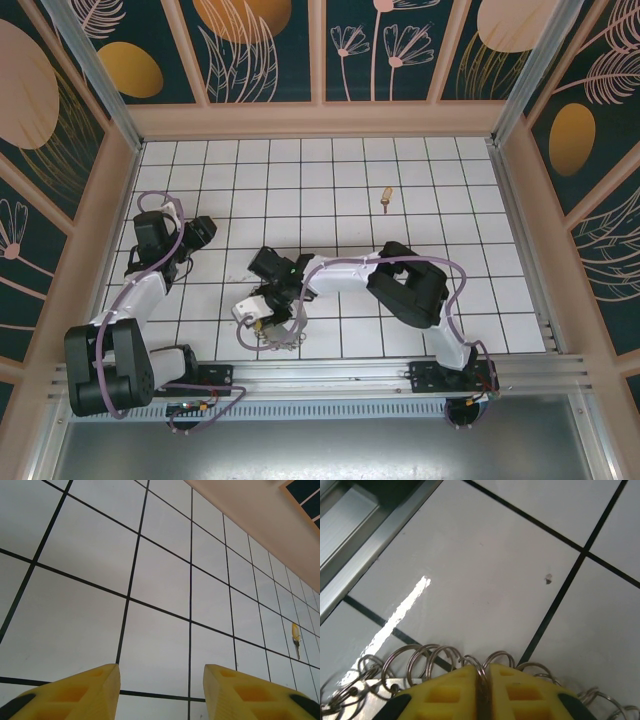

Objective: Put the keys on the keyring

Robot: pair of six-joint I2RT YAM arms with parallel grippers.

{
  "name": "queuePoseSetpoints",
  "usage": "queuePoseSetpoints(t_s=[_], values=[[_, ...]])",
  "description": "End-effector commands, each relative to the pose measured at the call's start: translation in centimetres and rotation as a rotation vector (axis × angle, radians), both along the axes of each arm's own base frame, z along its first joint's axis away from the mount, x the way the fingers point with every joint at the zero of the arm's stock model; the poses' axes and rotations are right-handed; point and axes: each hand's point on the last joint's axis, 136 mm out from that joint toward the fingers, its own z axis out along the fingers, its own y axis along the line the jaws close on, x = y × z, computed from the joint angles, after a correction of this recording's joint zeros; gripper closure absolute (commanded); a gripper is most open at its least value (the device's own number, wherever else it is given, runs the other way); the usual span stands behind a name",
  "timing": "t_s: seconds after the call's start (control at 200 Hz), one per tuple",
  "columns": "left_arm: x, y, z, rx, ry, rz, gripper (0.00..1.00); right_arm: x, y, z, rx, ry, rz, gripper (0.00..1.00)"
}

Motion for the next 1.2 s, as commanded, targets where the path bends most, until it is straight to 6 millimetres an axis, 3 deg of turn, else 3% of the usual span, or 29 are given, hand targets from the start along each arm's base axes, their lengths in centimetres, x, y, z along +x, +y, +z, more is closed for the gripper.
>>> queuePoseSetpoints(t_s=[0.0,0.195,0.33,0.506,0.666,0.756,0.861,0.996,1.191], values=[[-0.2,0.3,0.1,0.029,-0.004,-0.001,0.52,-0.6,-0.8,-0.1,-0.001,0.017,0.025,0.88],[0.0,0.3,1.0,0.06,-0.034,-0.02,0.5,0.2,-0.9,1.5,0.084,0.014,-0.033,0.92],[-0.1,-1.5,4.1,0.057,-0.194,-0.134,0.49,2.3,-1.0,4.5,0.186,0.047,-0.114,0.97],[-1.0,-4.0,7.1,0.033,-0.384,-0.284,0.51,4.7,-2.2,6.8,0.256,0.093,-0.153,1.0],[-3.2,-8.4,9.5,0.143,-0.557,-0.538,0.5,7.1,-3.6,10.4,0.385,0.12,-0.226,1.0],[-5.4,-11.2,10.4,0.215,-0.684,-0.704,0.48,8.2,-4.5,12.2,0.44,0.115,-0.263,1.0],[-7.1,-12.7,11.2,0.228,-0.771,-0.811,0.49,9.3,-5.6,14.9,0.527,0.113,-0.306,1.0],[-8.6,-14.4,10.5,0.26,-0.781,-0.972,0.56,10.4,-7.2,18.6,0.652,0.106,-0.359,1.0],[-11.5,-16.9,10.8,0.27,-0.908,-1.181,0.57,11.3,-8.8,22.0,0.762,0.096,-0.404,1.0]])
